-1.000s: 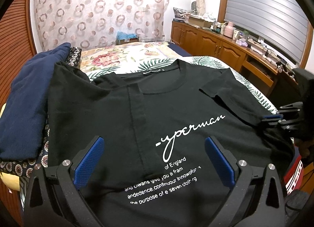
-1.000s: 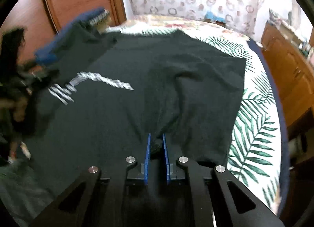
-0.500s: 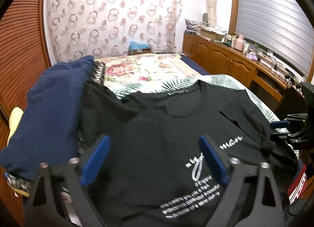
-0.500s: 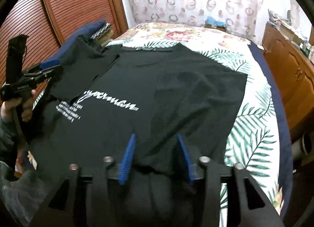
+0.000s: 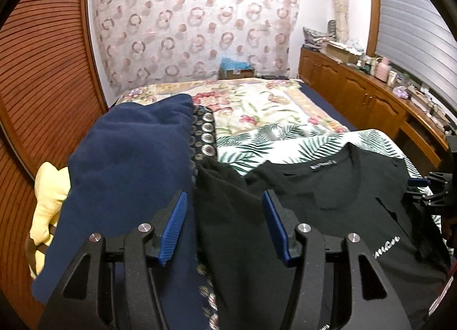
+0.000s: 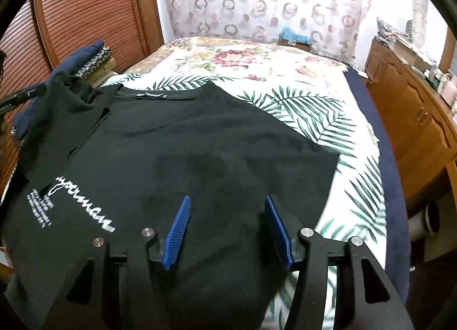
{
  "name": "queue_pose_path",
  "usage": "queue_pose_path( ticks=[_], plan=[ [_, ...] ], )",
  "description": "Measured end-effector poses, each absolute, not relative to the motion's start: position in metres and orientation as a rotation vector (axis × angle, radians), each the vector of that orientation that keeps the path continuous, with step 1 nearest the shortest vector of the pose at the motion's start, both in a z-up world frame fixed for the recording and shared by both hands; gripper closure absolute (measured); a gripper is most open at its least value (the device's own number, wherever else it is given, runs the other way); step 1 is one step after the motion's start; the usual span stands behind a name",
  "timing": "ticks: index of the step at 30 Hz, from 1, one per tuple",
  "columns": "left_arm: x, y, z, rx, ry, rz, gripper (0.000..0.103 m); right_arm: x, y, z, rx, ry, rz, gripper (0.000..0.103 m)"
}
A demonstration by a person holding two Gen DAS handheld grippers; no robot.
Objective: Fold small clothes
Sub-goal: 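Grasp the folded side of the shirt with the left tool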
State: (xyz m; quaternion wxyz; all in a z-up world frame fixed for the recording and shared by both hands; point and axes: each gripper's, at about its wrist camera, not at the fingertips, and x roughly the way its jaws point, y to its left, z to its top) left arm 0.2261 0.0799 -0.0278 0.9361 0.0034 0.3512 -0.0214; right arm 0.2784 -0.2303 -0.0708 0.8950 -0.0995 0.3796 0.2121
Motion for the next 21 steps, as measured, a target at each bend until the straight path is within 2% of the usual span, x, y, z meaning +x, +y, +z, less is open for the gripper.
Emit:
queue_pose_path(
  ticks=[2,5,14,17,21],
  plan=[
    [0.232,0.081,-0.028,0.017,0.728,-0.043,0.058,0.287,-0.228,-0.075,-0.211,0.796,0.441,0.047],
    [0.238,0.080,-0.030,0.028,0.744,-0.044,0.062,0.295,-0.220,-0.083,-0.229,0.790,0.440,0.044],
    [0.254,0.077,-0.032,0.058,0.780,-0.055,0.063,0.300,-0.215,-0.090,-0.253,0.778,0.486,0.016],
    [0.256,0.075,-0.033,0.066,0.787,-0.069,0.067,0.300,-0.211,-0.091,-0.268,0.783,0.487,0.012],
    [0.259,0.076,-0.037,0.072,0.800,-0.068,0.068,0.301,-0.212,-0.090,-0.267,0.787,0.489,0.010]
  ],
)
